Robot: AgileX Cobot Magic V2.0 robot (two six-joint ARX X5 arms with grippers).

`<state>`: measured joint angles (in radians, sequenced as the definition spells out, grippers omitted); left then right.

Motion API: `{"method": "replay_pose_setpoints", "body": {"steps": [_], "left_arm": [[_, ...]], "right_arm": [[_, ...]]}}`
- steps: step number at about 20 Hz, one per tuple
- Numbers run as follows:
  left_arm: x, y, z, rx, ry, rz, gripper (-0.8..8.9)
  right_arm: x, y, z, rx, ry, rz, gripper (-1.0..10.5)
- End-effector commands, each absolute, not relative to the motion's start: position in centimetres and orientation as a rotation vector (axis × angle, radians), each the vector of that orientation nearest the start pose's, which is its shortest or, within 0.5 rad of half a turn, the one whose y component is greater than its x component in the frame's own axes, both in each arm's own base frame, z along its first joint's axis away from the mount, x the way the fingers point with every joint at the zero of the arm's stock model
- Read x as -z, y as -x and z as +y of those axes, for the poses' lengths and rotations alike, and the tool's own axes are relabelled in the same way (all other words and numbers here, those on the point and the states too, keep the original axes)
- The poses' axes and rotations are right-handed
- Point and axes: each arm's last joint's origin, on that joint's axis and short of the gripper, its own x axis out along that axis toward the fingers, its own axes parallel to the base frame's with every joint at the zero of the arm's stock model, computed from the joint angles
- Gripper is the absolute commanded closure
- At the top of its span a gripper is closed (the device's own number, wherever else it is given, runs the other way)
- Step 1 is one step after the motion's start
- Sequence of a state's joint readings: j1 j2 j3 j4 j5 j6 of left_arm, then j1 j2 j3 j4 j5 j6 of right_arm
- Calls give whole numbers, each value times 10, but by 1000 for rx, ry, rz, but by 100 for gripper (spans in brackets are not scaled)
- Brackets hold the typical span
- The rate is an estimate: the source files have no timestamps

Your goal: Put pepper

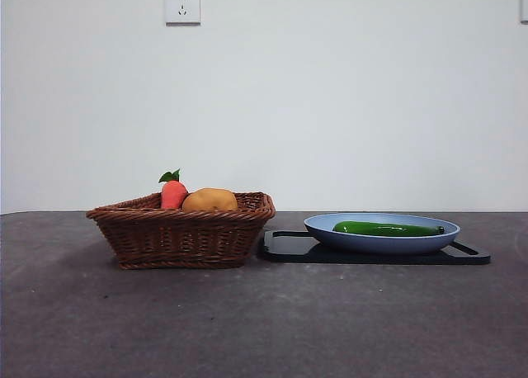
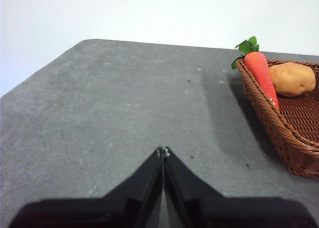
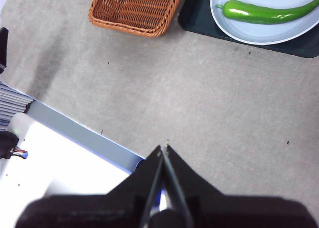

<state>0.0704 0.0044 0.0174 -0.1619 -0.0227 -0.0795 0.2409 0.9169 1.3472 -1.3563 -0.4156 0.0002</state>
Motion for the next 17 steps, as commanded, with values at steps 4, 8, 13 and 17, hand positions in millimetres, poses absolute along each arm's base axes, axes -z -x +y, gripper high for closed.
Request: {"method": "replay_pose_setpoints", "body": {"steps": [4,8,13,17], "left_arm": [[-151,-96,8,-101,89,140,805],[-151,-96,8,-101,89,140,805],[-151,-96,8,-101,89,140,805],[-151,-96,8,-101,89,140,805]], "right_arm": [[-407,-104,30,-550,7,687,936],[-389,-89,21,-496,-47,368,936],[-320,-85,17,-443,24,115,936],[-272,-88,15,-345,7,36,936]]}}
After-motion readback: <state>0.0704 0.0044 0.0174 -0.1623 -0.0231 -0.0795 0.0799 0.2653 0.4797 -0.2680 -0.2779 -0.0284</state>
